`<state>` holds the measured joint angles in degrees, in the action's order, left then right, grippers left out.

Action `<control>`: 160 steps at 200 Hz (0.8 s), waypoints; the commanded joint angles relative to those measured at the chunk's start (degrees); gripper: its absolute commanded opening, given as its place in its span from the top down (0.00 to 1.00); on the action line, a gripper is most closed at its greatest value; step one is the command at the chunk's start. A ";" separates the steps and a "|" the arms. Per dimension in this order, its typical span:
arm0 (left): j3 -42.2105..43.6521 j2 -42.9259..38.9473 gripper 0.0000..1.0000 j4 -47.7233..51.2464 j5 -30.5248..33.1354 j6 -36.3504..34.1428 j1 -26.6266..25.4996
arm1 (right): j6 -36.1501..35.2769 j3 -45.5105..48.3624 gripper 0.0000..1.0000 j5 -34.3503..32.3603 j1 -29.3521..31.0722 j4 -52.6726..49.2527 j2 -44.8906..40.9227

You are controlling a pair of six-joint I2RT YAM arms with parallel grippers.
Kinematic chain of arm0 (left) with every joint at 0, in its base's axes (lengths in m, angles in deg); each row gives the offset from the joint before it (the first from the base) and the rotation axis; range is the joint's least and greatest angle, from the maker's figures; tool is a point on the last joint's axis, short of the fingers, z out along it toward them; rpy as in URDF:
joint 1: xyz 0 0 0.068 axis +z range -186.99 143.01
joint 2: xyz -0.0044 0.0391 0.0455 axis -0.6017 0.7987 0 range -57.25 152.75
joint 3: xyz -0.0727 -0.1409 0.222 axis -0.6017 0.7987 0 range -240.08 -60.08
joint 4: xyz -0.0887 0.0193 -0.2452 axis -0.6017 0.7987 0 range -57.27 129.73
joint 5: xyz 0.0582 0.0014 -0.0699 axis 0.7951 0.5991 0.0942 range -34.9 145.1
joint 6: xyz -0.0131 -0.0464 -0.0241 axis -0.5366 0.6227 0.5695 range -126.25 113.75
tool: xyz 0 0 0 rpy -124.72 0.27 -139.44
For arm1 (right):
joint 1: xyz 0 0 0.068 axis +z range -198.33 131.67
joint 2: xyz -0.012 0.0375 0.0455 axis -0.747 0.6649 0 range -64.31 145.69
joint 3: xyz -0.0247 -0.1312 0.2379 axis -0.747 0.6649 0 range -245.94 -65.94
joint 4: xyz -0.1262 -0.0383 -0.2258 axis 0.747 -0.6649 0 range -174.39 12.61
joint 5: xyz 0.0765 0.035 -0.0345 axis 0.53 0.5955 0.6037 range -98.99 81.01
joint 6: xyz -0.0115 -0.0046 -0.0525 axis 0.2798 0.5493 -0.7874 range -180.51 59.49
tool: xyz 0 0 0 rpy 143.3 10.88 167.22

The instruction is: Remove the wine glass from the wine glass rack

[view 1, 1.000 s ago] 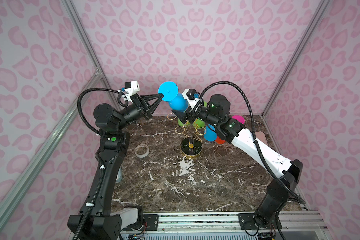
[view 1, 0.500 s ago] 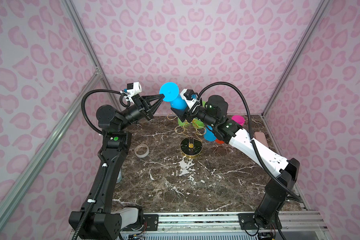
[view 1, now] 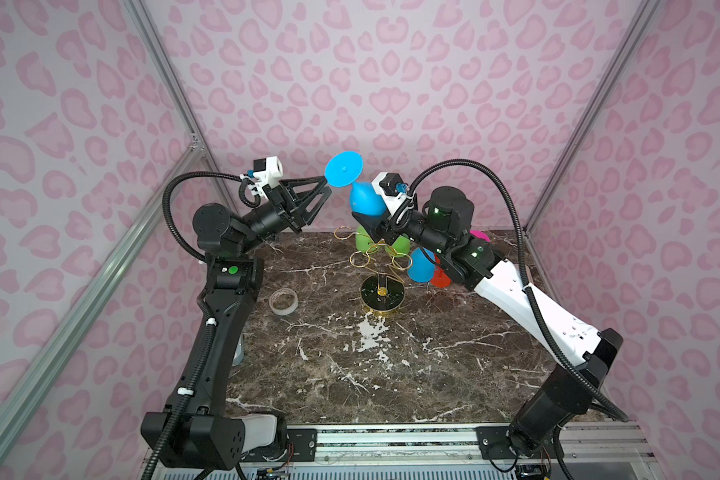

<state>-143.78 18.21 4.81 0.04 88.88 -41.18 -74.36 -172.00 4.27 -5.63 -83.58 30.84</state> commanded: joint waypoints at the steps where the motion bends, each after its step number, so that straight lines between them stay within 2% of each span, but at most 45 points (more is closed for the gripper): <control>1: -2.53 1.06 0.55 1.67 -0.21 -5.94 0.10 | 1.36 -2.48 0.19 -1.87 -0.34 -7.33 -0.93; 15: -4.61 1.59 0.55 6.12 0.11 -14.03 0.09 | 1.77 -4.70 0.20 -2.19 -0.89 -11.91 -1.19; 35: -6.59 1.98 0.46 12.50 1.55 -25.34 0.10 | 3.85 -7.74 0.21 -1.75 -2.59 -17.70 -1.15; 59: -6.93 2.25 0.41 16.65 4.68 -39.60 0.04 | 6.04 -16.70 0.22 -0.01 -5.18 -28.72 2.20; 67: -6.17 1.98 0.33 18.50 5.73 -45.89 -0.25 | 6.37 -19.13 0.22 0.00 -5.71 -31.73 3.18; 71: -5.75 1.91 0.24 19.35 6.41 -49.57 -0.33 | 6.37 -19.66 0.22 0.00 -5.92 -32.51 3.39; 75: -5.50 1.72 0.22 21.08 7.81 -53.28 -0.45 | 6.42 -20.30 0.22 -0.16 -6.09 -33.45 3.66; 89: -3.88 0.83 0.28 24.99 12.14 -65.21 -0.90 | 6.68 -21.64 0.22 -0.19 -6.54 -36.00 4.13; 116: 1.28 -2.71 0.32 22.60 20.19 -80.79 -2.26 | 7.61 -23.76 0.22 -0.13 -6.93 -40.29 5.27; 129: 2.74 -4.10 0.37 20.48 21.71 -86.37 -2.37 | 7.69 -24.45 0.22 0.05 -6.93 -41.46 5.81; 149: 5.14 -6.11 0.38 13.53 21.65 -95.01 -3.17 | 7.96 -26.15 0.22 0.94 -6.93 -43.07 7.15; 160: 6.26 -6.79 0.38 11.18 20.35 -101.99 -4.25 | 8.00 -27.55 0.23 1.58 -6.91 -44.38 8.07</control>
<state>-139.30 12.86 24.98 19.44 5.68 -44.15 -66.97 -197.48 4.16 -12.56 -124.41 37.38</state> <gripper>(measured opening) 0.623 0.780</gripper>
